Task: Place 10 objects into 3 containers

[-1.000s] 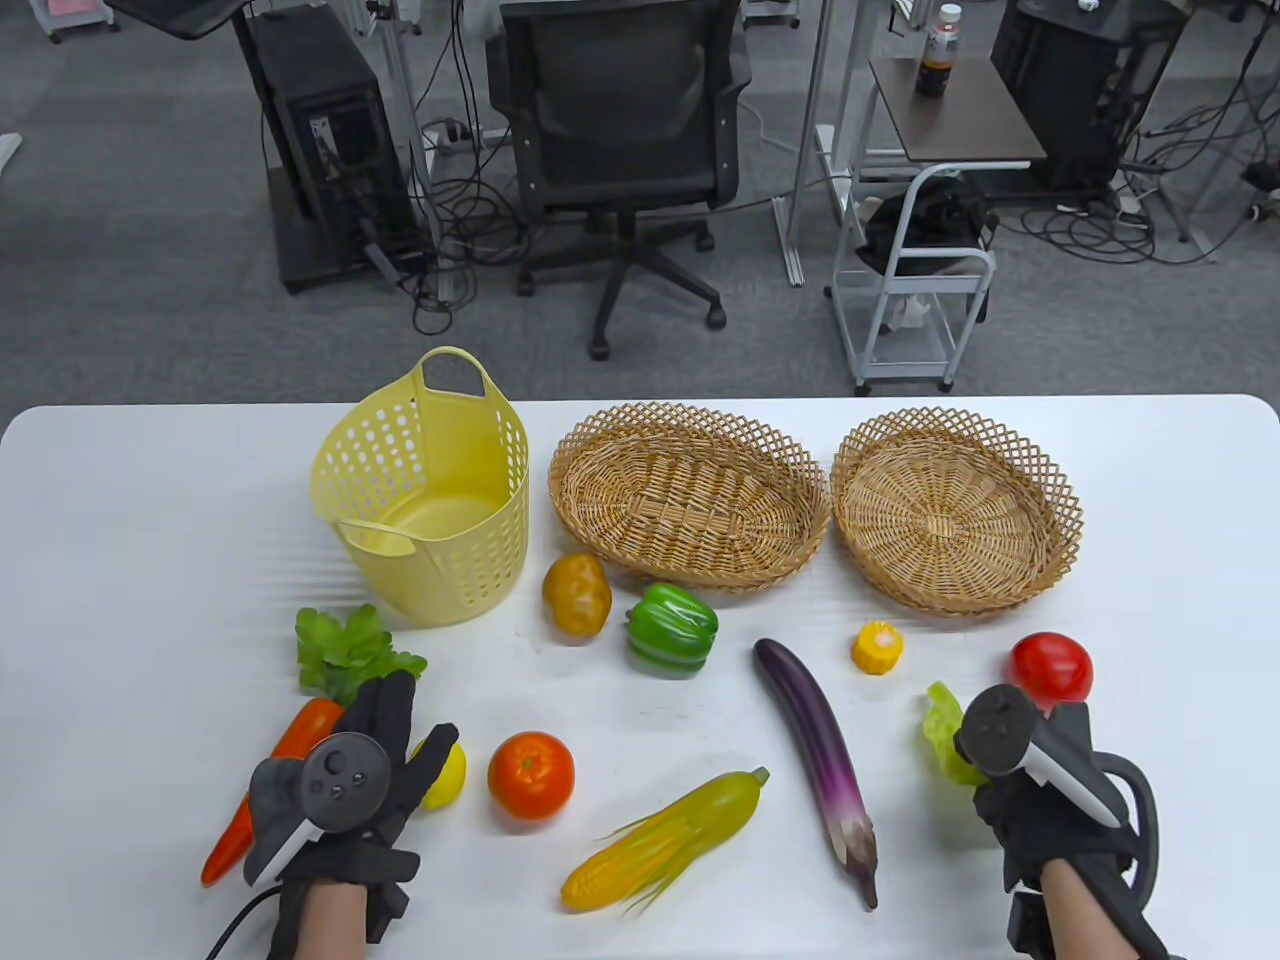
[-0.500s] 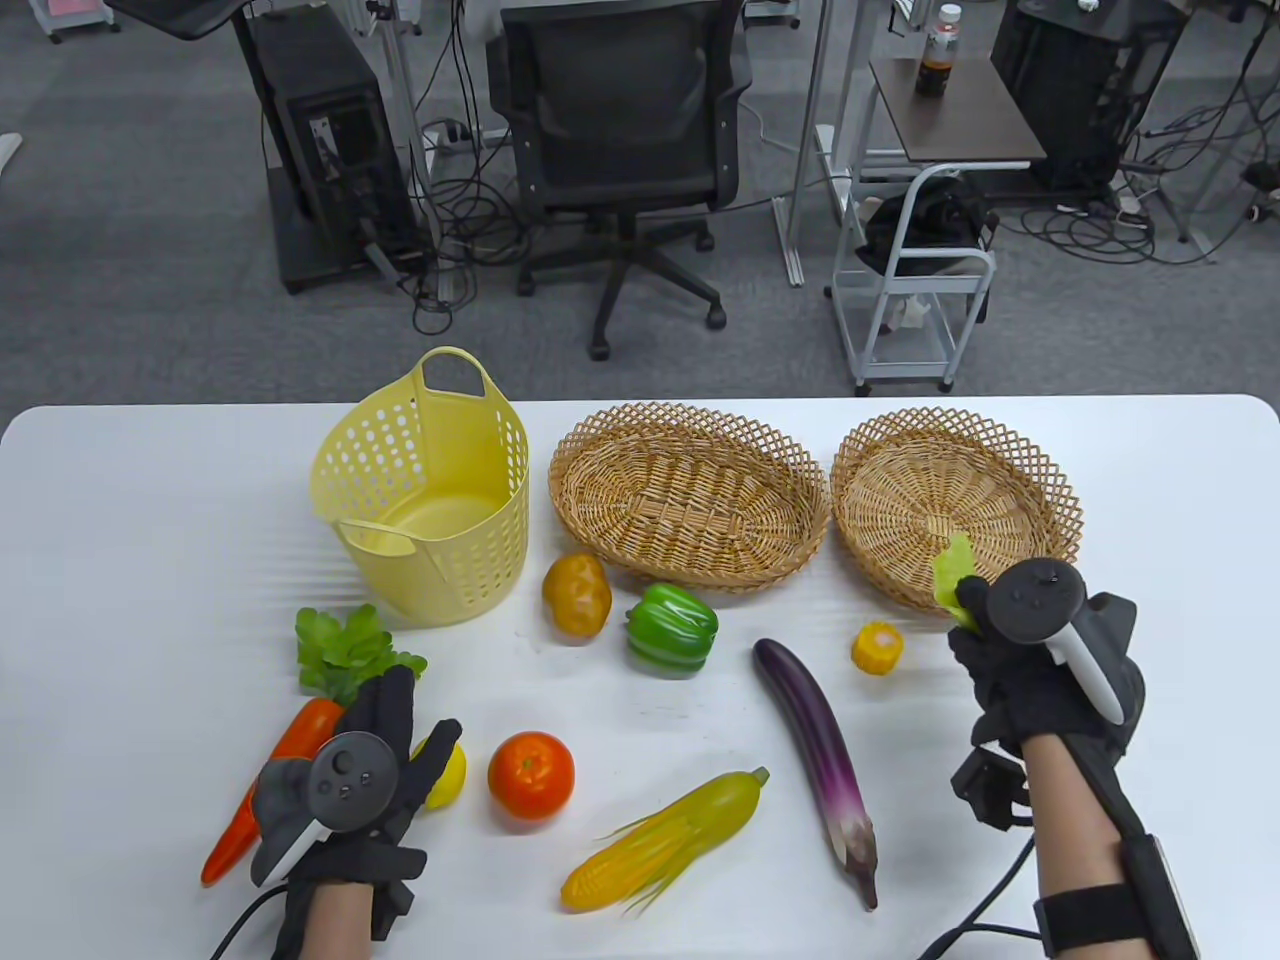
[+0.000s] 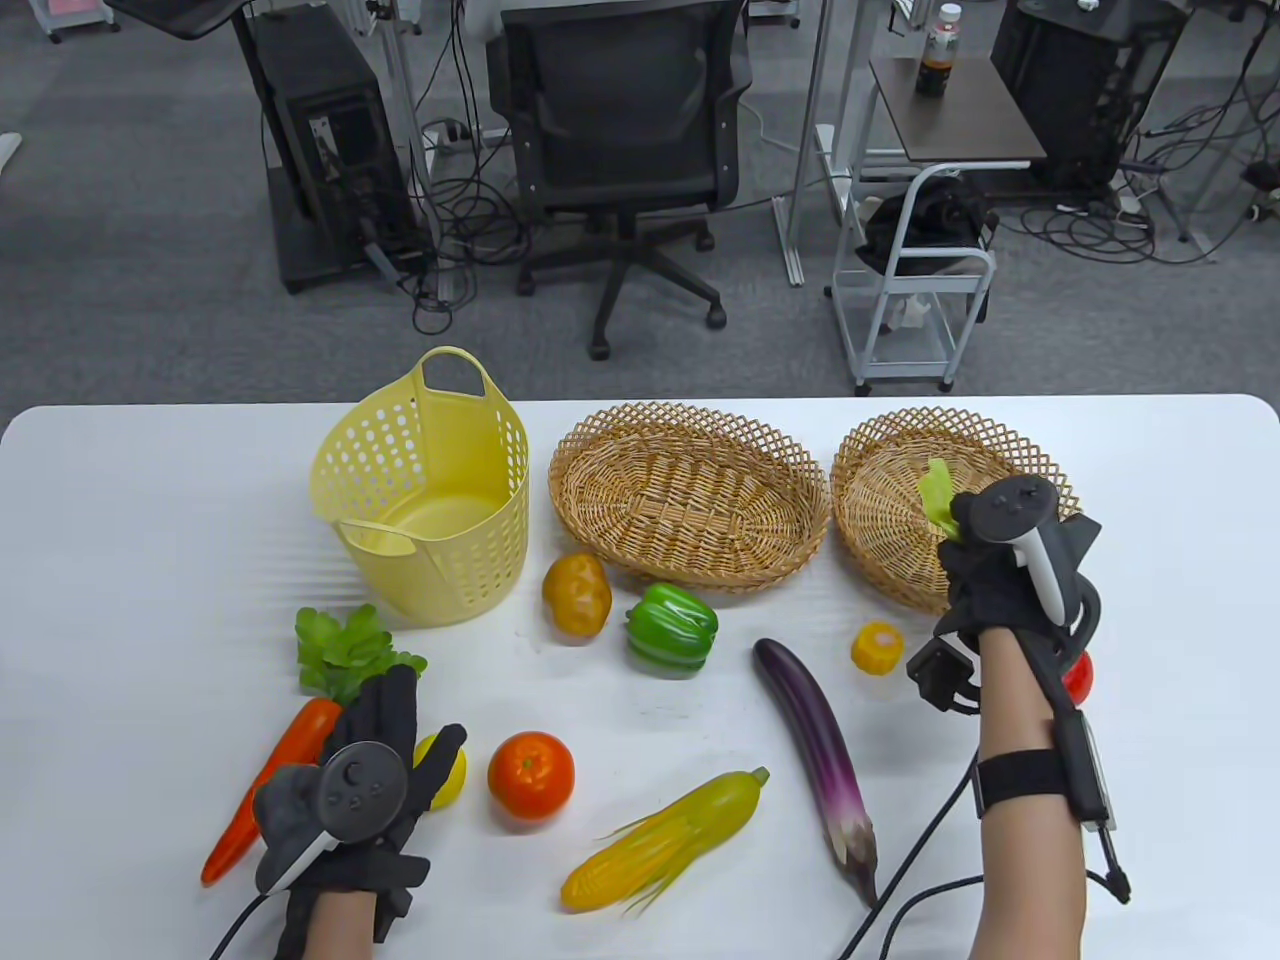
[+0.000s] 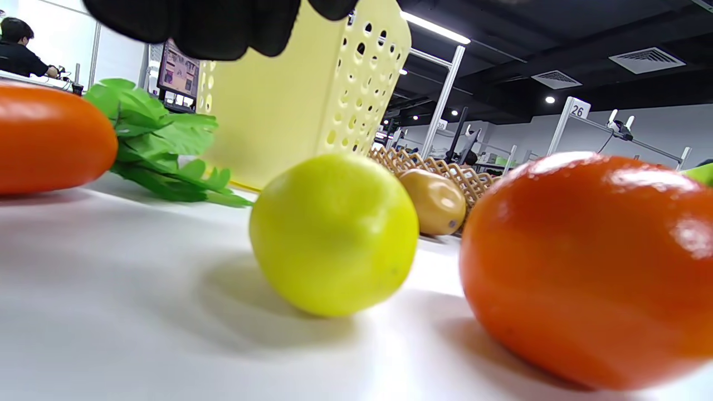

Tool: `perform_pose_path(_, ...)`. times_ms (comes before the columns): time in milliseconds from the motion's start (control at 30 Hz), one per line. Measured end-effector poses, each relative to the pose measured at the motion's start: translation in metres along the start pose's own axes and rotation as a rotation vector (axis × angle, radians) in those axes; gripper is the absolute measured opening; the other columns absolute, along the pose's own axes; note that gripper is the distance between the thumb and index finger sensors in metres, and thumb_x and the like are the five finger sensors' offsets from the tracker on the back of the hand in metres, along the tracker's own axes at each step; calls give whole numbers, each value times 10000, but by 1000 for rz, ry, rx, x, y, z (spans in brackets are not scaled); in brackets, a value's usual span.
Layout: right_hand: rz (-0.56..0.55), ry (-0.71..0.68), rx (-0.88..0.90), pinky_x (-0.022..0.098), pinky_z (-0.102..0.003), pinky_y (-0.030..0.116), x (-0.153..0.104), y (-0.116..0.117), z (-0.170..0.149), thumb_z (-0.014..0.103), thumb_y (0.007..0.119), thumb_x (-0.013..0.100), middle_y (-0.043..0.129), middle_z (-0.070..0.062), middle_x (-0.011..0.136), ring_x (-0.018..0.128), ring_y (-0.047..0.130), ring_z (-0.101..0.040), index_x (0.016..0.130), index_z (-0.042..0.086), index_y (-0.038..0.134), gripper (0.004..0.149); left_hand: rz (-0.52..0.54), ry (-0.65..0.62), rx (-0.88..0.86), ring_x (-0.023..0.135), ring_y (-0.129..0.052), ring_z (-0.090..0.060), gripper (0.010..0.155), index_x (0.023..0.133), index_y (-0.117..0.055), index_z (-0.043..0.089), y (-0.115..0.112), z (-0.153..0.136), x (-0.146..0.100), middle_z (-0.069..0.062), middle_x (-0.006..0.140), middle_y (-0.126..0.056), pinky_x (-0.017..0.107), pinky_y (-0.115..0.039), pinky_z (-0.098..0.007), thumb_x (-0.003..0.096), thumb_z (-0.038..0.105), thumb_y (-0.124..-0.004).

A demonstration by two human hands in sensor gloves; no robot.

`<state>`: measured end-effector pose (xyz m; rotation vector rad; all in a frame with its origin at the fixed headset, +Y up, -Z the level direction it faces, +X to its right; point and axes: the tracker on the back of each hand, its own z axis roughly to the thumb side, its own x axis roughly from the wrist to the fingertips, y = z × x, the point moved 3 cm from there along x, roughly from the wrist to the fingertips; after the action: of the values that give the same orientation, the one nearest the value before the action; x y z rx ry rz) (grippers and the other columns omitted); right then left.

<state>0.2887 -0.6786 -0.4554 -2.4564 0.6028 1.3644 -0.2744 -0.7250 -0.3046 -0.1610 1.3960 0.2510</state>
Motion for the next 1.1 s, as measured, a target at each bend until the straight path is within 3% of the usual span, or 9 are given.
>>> perform_pose_path(133,-3,28,-2,830,-622,133,8,9,4,327,684,634,412,6,1219,1141,258,-294,1110,408,355,584,-14,-10,0,1035,-556,-588,779,1183,-346,29,-3,2,-1,-336,1165,-471,679,-535,-716,650,578,-488)
perform_pose_path(267,54,18,-26,810,-600,38,10,15,4,388,665,631,156,66,1267,1140,10,-270,1128,392,246,649,-79,-35,-25,1052,-517,-593,782,1188,-336,37,-8,8,-1,-336,1176,-441,683,-477,-744,651,585,-483)
perform_pose_path(500,96,2,28,802,-620,90,6,8,-19,392,672,623,191,6,1268,1132,55,-325,1143,332,310,636,-70,-42,-34,1049,-514,-597,780,1186,-343,31,-8,9,-2,-340,1174,-440,682,-474,-745,651,580,-485)
perform_pose_path(767,107,105,55,785,-680,213,-6,-8,-77,506,689,583,114,-168,1246,1098,110,-506,1162,222,199,809,-74,-60,-48,1062,-488,-600,794,1190,-338,40,-8,9,-2,-339,1181,-426,670,-421,-777,645,600,-482)
perform_pose_path(967,177,160,48,766,-701,310,-5,3,-114,518,701,572,103,-206,1231,1069,169,-582,1159,182,179,855,-78,-64,-53,1063,-485,-601,793,1189,-342,40,-7,9,-3,-339,1181,-427,670,-414,-779,646,600,-481)
perform_pose_path(1100,251,184,16,762,-703,344,-3,13,-128,511,713,568,92,-209,1232,1069,193,-594,1159,232,186,840,-78,-68,-58,1064,-484,-602,794,1190,-341,39,-8,10,-4,-338,1182,-427,670,-413,-780,646,600,-480)
